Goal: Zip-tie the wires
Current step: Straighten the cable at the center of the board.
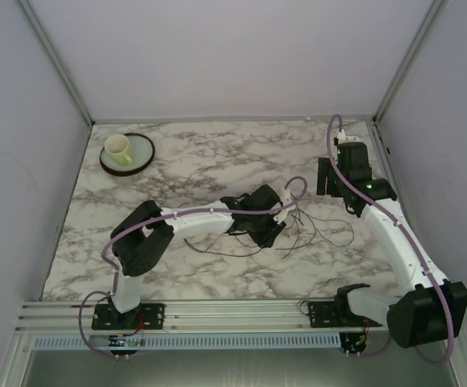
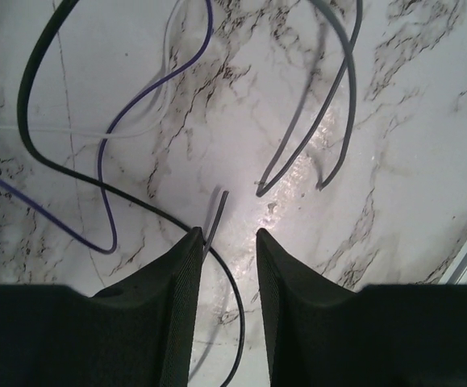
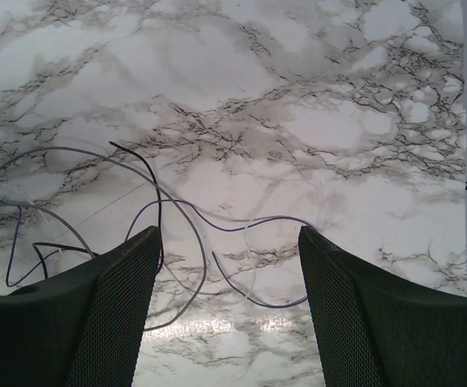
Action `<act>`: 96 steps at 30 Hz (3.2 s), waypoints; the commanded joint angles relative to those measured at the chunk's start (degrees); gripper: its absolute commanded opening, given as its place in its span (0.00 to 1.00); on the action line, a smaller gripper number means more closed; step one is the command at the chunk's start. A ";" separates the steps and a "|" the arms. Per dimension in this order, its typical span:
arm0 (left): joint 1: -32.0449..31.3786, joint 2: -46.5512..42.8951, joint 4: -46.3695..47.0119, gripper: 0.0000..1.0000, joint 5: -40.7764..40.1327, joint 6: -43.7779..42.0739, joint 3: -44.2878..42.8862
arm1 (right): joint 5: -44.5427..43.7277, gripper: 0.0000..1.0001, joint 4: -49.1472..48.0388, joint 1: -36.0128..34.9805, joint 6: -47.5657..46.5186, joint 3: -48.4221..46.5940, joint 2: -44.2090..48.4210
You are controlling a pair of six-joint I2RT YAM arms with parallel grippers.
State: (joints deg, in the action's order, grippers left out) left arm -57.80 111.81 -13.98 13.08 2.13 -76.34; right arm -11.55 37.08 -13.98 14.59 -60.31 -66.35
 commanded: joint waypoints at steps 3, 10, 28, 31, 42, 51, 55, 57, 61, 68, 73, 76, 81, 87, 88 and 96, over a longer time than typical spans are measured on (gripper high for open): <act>-0.90 1.49 0.97 0.32 1.19 -1.34 -3.26 | -0.58 0.69 -0.78 0.67 0.01 0.36 1.22; -0.91 3.87 0.73 0.31 0.61 -1.71 -3.92 | -0.67 0.69 -0.78 0.95 -0.18 0.46 1.40; -1.27 6.21 -2.29 0.20 -0.59 -3.55 -3.48 | -0.93 0.69 -0.44 1.13 -0.18 0.30 1.75; -1.26 5.53 -2.13 0.10 -0.13 -3.41 -2.61 | -0.84 0.69 -0.41 1.12 -0.18 0.22 1.79; 2.48 -10.25 9.38 0.00 -0.52 5.57 7.35 | 3.89 0.70 0.71 1.10 1.42 1.44 0.23; 4.63 -19.09 19.74 0.00 -0.99 12.89 15.56 | 8.55 0.70 4.09 0.87 6.27 5.51 -5.53; 5.77 -21.85 23.59 0.00 -1.97 16.78 18.02 | 10.96 0.67 3.55 0.72 8.08 8.70 -9.41; 6.03 -22.96 25.08 0.00 -2.68 18.11 19.19 | 10.74 0.63 3.19 0.71 9.11 9.54 -10.54; 6.19 -24.41 26.36 0.00 -3.50 18.87 20.68 | 11.76 0.58 2.50 0.49 10.54 10.40 -12.28; 6.38 -25.33 26.45 0.00 -3.44 18.70 21.10 | 13.13 0.48 1.50 -1.25 12.83 12.10 -15.06; 6.55 -25.49 26.54 0.00 -3.09 18.61 21.06 | 13.07 0.48 0.99 -2.05 14.03 12.94 -16.51; 6.85 -25.38 26.14 0.00 -3.02 18.61 20.81 | 13.10 0.45 0.50 -2.52 14.58 13.07 -17.62; 8.52 -27.19 25.44 0.00 -4.43 19.27 20.59 | 13.68 0.28 0.53 -2.76 14.46 12.63 -19.30; 13.35 -34.36 23.98 0.00 -11.08 22.74 22.84 | 10.52 0.00 3.23 -2.72 11.96 6.30 -19.94; 14.38 -36.37 23.72 0.00 -12.63 23.81 23.75 | 8.84 0.00 4.70 -2.74 11.17 4.08 -20.27; 20.26 -52.81 19.50 0.00 -29.85 33.13 33.04 | -5.10 0.00 15.15 -3.32 0.60 -10.53 -25.21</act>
State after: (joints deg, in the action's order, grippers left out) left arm -38.70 64.88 8.56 -5.63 29.47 -46.63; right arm -8.29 46.19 -16.45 21.89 -65.41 -89.21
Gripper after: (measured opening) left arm 0.008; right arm 0.008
